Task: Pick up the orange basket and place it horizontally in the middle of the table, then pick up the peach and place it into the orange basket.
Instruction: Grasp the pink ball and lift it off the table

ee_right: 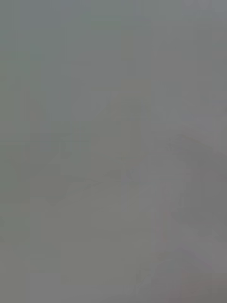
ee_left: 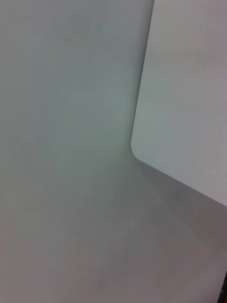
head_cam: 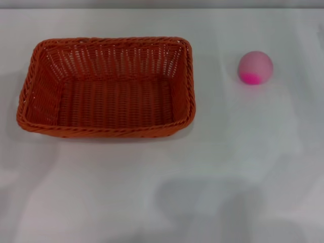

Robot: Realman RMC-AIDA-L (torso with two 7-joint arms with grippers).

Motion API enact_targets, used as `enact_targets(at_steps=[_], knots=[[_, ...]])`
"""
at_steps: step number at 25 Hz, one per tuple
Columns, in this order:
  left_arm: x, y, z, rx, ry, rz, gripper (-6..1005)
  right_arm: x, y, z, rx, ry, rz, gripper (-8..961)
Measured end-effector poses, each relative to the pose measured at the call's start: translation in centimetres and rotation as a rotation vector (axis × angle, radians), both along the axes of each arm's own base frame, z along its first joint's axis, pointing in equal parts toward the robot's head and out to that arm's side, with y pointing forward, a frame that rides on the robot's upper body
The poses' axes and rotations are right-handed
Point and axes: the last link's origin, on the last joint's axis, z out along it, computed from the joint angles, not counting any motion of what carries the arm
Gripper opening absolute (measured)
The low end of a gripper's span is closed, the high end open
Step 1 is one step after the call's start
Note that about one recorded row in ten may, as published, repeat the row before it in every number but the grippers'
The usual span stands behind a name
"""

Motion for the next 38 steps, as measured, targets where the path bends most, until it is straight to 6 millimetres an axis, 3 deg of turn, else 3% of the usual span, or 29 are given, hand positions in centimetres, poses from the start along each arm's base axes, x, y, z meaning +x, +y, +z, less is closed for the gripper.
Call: enact_targets(at_steps=[3, 8, 13, 19, 27, 38], knots=[[-0.1, -0.1, 0.2, 0.01, -0.006, 0.003, 491, -0.4, 0.0, 0.2, -0.03, 0.027, 0.01, 423], [-0.1, -0.1, 0.6, 0.024, -0.009, 0.002, 487, -1.9, -0.2, 0.4, -0.167, 0.087, 0.095, 674], [-0.8, -0.2, 1.5, 0.047, -0.016, 0.024, 486, -3.1, -1.1, -0.2, -0.335, 0.11, 0.171, 757], [-0.9, -0.1, 1.9, 0.051, -0.01, 0.026, 486, -2.6, -2.2, -1.9, -0.452, 0.107, 0.138, 857], [-0.8, 0.3, 2.4, 0.034, -0.049, 0.003, 486, -2.9, -2.9, -5.3, -0.581, 0.065, 0.119, 856], [-1.3, 0.3, 2.2, 0.02, -0.058, 0.019, 486, -3.8, -2.2, -6.5, -0.603, 0.023, 0.134, 856]])
